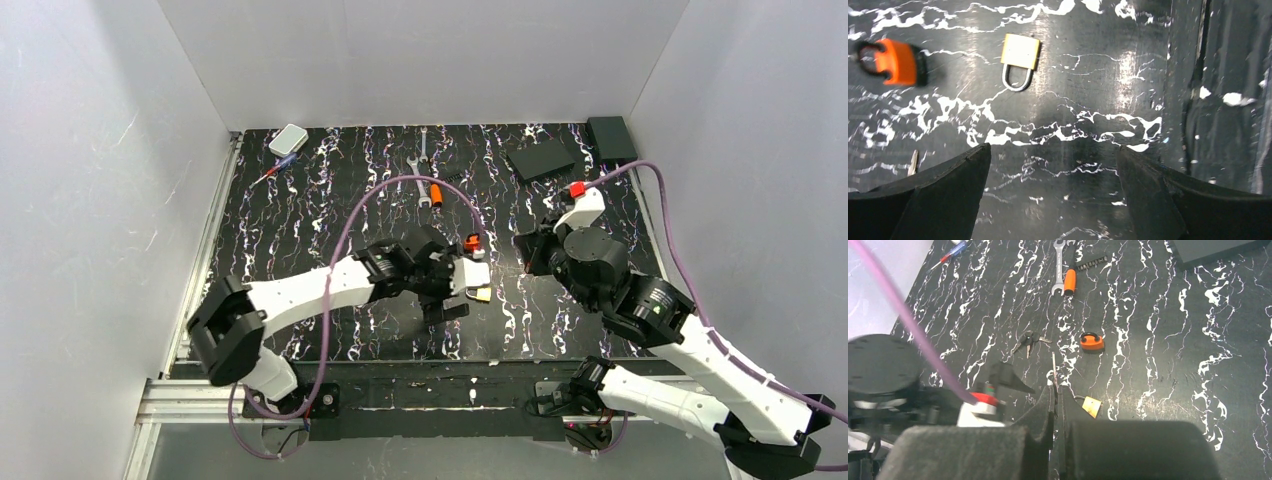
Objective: Unlock with the key
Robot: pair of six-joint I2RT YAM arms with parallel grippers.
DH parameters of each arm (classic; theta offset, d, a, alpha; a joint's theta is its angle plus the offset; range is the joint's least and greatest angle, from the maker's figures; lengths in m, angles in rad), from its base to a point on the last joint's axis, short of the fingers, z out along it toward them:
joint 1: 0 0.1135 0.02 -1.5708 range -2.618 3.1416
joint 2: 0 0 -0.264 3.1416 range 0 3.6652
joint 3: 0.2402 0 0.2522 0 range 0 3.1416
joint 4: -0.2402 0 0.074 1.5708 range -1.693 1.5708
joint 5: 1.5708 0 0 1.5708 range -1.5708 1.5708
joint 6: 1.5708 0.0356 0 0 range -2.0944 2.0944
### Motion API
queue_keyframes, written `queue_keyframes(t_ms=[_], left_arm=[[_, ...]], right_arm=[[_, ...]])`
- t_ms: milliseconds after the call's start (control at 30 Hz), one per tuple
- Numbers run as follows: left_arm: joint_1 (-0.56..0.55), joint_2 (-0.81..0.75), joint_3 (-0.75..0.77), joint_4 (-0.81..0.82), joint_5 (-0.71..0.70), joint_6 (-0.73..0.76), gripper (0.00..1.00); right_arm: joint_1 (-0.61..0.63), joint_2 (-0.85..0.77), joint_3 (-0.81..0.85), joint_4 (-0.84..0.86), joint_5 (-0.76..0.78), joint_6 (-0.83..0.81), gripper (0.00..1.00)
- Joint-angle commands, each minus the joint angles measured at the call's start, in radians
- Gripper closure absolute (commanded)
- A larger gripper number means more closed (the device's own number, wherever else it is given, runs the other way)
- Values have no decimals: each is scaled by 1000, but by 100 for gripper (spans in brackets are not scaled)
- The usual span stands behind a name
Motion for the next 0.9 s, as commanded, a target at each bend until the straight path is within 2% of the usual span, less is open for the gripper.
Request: queue_keyframes(t_ms=[0, 267, 433, 633, 867], left_arm=[[-3, 105, 93, 11, 82, 213, 6], [-7, 270, 210, 39, 83, 263, 10], [-7, 378, 312, 1, 92, 277, 11], [-8, 513, 424, -84, 89, 297, 20], [-7, 564, 439, -96, 58, 293, 23]], right_arm=[[-1, -31, -1, -12, 49, 49, 99], [-1, -106, -5, -52, 126, 75, 99], [-1, -145, 7, -59, 146, 50, 99], [-1, -176, 17, -68, 140, 40, 99], [0, -192, 27, -76, 127, 32, 99]])
